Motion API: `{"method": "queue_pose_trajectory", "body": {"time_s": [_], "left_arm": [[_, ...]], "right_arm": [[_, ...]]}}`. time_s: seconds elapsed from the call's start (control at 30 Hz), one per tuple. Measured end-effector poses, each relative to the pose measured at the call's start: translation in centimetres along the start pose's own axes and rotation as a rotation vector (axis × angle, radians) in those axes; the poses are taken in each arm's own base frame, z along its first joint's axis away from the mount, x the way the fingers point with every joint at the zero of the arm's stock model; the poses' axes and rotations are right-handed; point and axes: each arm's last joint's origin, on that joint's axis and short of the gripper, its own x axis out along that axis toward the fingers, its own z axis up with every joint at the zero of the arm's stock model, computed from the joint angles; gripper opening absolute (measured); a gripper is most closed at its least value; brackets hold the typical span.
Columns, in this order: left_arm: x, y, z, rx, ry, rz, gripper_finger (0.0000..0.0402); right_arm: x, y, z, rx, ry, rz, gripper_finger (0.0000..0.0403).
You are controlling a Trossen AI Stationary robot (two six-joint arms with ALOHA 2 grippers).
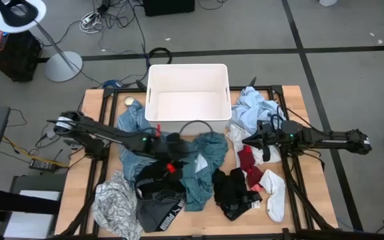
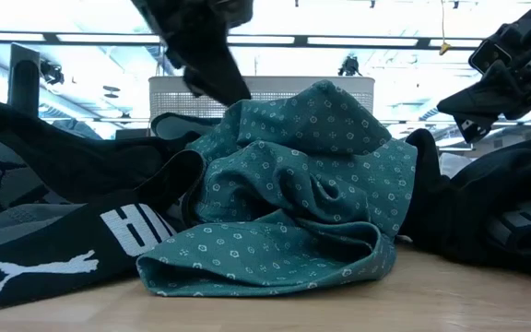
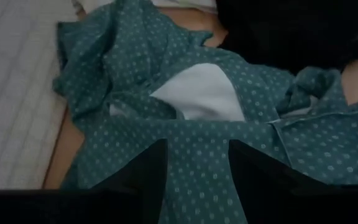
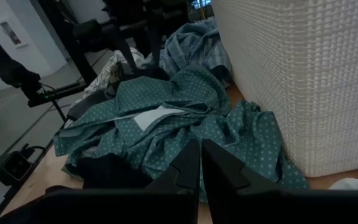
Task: Sort clothes
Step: Put the green polo shirt into the laundry bin
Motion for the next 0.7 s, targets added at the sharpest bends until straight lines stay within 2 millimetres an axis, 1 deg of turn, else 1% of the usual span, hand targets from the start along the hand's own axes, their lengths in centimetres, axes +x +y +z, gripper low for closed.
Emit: {"method": "queue_pose_trajectory", "body": {"time_s": [0.17, 0.23, 0.33, 0.43, 0.7], "left_arm": [[1.7, 0.1, 2.7, 0.062, 0.112, 0.001, 0.0175], [2.7, 0.2, 3.5, 0.079, 0.163, -0.004, 0.0175], [4.3, 0.3, 4.1, 0.102, 0.232, 0.000, 0.0175], [5.9, 0.2, 4.2, 0.121, 0.278, -0.005, 0.0175], [9.4, 0.2, 2.7, 0.110, 0.353, -0.014, 0.0175]], "right_arm": [[0.0, 0.0, 0.1, -0.001, -0.008, 0.002, 0.0020], [0.0, 0.0, 0.1, -0.001, -0.009, 0.002, 0.0020], [0.0, 0.0, 0.1, -0.001, -0.011, 0.003, 0.0020], [0.0, 0.0, 0.1, -0.001, -0.014, 0.003, 0.0020], [0.0, 0.1, 0.3, -0.003, -0.027, 0.007, 0.0020]]}}
